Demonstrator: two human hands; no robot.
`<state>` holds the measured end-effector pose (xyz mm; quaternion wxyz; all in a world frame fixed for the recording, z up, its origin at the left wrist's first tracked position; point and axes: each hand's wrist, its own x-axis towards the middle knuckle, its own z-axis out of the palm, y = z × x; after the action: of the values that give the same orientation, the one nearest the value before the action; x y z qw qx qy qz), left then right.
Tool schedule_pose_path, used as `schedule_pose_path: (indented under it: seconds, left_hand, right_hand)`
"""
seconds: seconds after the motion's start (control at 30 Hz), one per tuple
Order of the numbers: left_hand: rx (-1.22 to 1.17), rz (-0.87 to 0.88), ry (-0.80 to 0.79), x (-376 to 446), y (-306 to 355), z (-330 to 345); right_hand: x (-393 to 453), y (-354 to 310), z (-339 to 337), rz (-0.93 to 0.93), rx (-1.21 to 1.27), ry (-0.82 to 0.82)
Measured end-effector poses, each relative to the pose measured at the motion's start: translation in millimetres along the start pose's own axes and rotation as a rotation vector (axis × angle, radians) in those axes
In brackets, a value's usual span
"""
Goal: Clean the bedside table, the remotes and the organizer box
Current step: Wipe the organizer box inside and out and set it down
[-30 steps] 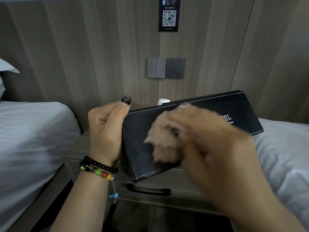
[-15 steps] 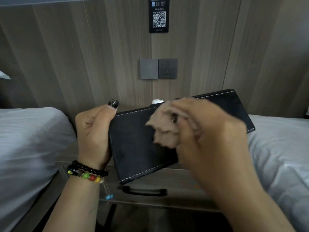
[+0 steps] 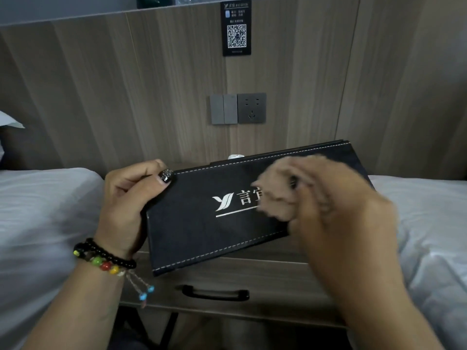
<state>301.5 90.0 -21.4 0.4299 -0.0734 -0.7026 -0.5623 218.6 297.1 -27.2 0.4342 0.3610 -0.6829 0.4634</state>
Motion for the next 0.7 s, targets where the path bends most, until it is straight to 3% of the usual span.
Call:
schedule_pose_path:
  seconds: [0.17, 0.27, 0.37, 0.53, 0.6, 0.7]
  left_hand:
    - [0.044, -0.069, -0.053, 8, 1, -9]
    - [0.104, -0.199, -0.099, 25, 9, -16]
    - [0.494, -0.21, -0.244, 47, 30, -11]
    - [1.603, -0.03, -0.247, 57, 55, 50]
    - [1.751, -0.032, -0.188, 52, 50, 73]
    - [1.751, -0.067, -0.133, 44, 38, 80]
  right_hand:
    - [12, 62, -26, 0.405, -0.136, 0.0]
    - [12, 72, -31, 0.631, 0.038, -0.021]
    - [12, 70, -32, 0.711, 0.151, -0.003]
    - [9, 63, -38, 0.666, 0.189, -0.008]
    - [7, 60, -40, 0.63, 0.136, -0.035]
    - [4, 54, -43, 0.571, 0.119, -0.049]
